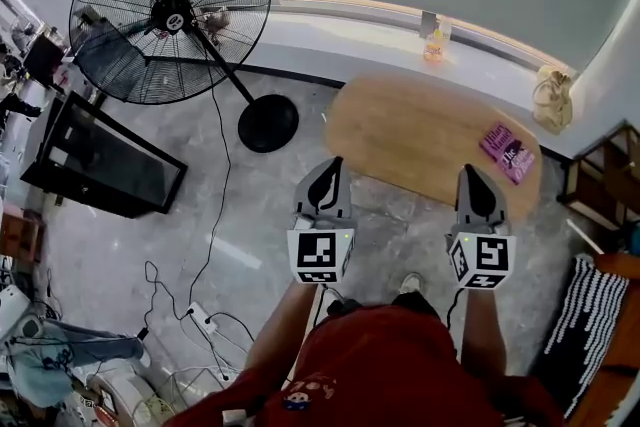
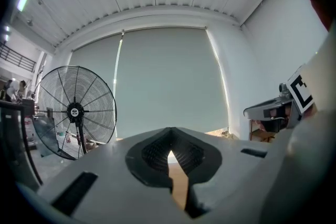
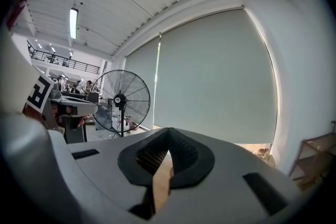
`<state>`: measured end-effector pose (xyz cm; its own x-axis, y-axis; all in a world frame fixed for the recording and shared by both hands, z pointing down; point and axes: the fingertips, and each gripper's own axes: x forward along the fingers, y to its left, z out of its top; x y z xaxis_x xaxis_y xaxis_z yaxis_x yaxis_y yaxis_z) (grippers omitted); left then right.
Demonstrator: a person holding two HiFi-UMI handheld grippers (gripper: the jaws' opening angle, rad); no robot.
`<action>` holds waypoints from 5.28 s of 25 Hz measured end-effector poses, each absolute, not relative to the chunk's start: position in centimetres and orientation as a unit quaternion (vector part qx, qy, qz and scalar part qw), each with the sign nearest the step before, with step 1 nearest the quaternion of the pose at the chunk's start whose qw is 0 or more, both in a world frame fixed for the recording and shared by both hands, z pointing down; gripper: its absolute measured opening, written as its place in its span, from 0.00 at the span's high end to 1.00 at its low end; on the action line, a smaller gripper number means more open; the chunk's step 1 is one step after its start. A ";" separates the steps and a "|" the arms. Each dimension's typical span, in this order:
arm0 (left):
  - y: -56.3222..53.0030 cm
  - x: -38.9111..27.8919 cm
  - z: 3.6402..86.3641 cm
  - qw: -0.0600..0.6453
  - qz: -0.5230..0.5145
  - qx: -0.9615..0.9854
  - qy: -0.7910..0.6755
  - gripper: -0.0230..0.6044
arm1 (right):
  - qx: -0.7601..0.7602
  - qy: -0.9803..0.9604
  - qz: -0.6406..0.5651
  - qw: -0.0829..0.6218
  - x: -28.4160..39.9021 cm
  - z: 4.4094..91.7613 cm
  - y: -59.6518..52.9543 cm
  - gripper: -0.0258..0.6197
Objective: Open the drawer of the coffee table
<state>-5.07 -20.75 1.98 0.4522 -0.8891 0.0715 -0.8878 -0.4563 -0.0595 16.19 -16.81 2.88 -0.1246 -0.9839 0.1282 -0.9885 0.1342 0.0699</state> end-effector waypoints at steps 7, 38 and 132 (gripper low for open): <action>-20.9 -4.5 2.0 0.005 -0.048 -0.855 0.517 0.86 | 0.656 -0.751 0.015 0.074 16.4 2.6 -16.9 0.97; -21.6 -1.4 15.0 -0.060 -0.109 -0.844 0.521 0.62 | 0.603 -0.787 0.060 0.118 17.1 13.2 -20.7 0.97; -35.2 7.4 79.1 -0.504 0.403 -0.731 0.224 0.58 | 0.659 -0.747 -0.008 0.089 13.6 73.0 -21.7 0.97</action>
<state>7.39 -35.19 79.14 0.5747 -0.7332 -0.3635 0.0791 -0.3923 0.9164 13.63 -21.67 72.96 -0.1163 -0.9856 0.1230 -0.9827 0.1322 0.1300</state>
